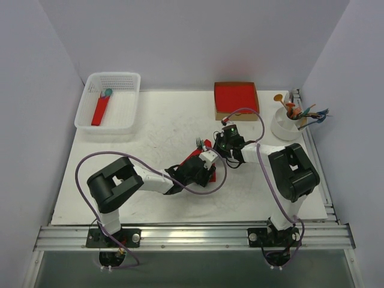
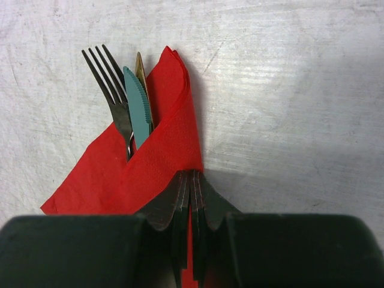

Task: Place the utensils on the paper napkin and roll it up
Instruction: Roll the napkin at the center of the board.

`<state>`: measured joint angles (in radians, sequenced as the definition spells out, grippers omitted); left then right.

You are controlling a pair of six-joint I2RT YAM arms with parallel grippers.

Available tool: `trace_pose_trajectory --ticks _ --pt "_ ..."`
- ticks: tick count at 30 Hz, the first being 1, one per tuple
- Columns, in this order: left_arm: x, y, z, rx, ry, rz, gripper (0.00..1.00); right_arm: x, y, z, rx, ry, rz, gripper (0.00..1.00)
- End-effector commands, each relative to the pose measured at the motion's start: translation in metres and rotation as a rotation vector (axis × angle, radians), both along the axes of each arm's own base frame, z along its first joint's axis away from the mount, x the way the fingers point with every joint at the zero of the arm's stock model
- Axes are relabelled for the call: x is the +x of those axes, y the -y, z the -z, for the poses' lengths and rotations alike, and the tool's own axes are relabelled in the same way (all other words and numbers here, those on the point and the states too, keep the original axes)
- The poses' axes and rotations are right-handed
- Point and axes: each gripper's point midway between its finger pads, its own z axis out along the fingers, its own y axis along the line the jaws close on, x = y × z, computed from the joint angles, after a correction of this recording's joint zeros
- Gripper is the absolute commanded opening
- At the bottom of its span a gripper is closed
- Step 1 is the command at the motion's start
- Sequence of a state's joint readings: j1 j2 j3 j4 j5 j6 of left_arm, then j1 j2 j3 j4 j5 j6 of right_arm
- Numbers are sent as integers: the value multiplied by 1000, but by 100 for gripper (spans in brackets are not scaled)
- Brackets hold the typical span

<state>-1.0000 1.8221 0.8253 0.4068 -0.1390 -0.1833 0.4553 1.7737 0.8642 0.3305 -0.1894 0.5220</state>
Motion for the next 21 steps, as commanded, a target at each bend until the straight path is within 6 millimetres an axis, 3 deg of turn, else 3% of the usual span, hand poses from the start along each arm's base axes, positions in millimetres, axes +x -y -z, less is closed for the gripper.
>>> trace_pose_trajectory --ticks 1,10,21 --pt "-22 -25 34 86 -93 11 58 4 -2 4 -29 -15 -8 0" --pt "-34 -34 42 81 -122 29 57 16 0 9 -72 -24 15 0" --pt "-43 -32 43 49 -139 58 57 39 0 16 -134 -30 31 0"
